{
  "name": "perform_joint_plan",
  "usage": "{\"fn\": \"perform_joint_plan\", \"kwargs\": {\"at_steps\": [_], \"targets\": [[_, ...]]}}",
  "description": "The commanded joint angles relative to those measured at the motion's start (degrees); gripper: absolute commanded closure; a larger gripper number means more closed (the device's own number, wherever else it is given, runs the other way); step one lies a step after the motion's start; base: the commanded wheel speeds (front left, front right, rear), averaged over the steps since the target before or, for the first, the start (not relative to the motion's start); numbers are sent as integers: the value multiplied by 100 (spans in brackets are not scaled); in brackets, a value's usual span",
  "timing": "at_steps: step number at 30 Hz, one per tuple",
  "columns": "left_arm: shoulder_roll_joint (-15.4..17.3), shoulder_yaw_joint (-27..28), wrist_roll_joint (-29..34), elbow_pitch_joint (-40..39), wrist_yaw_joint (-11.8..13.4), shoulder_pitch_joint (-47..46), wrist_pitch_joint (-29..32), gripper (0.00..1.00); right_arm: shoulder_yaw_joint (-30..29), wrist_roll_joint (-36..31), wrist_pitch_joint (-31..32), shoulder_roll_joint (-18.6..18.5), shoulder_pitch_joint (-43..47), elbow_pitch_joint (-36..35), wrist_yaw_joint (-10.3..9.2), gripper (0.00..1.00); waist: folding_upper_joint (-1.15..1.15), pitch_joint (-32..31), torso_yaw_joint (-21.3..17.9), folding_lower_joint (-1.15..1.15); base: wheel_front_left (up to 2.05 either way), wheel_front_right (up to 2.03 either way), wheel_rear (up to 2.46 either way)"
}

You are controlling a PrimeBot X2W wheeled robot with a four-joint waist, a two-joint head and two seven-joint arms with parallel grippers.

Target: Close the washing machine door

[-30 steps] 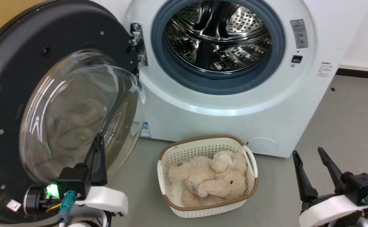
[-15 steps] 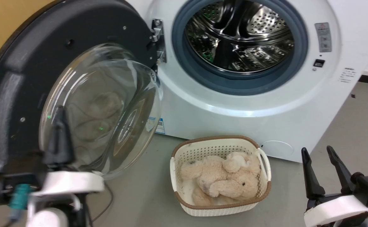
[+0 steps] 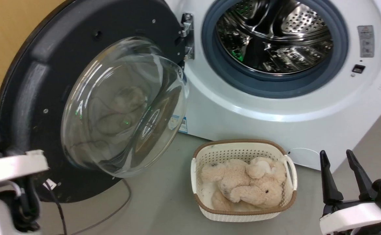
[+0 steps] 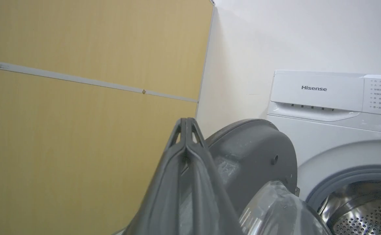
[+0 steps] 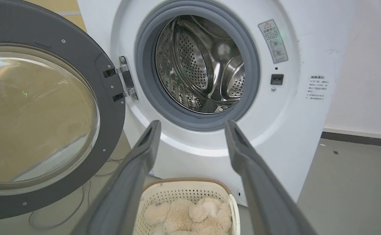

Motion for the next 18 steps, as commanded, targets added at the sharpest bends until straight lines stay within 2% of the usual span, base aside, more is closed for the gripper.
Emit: {"fn": "perform_joint_plan", "kwargs": {"at_steps": [1, 6, 10, 18], "targets": [[-2, 74, -42, 3, -25, -96, -43, 100, -13, 82, -52, 11, 15, -20, 2, 0, 0, 12, 38, 0, 0, 0, 0], [87, 513, -432, 565, -145, -393, -102, 100, -49, 154, -111, 12, 12, -14, 3, 0, 0, 29, 178, 0, 0, 0, 0], [297, 709, -898, 1187, -197, -632, -69, 100, -91, 211, -159, 13, 20, -5, 3, 0, 0, 45, 288, 0, 0, 0, 0], [742, 1117, -2161, 2569, -254, -1355, 793, 100, -167, 294, -255, 15, -1, -2, 3, 0, 0, 116, 500, 0, 0, 0, 0]]}}
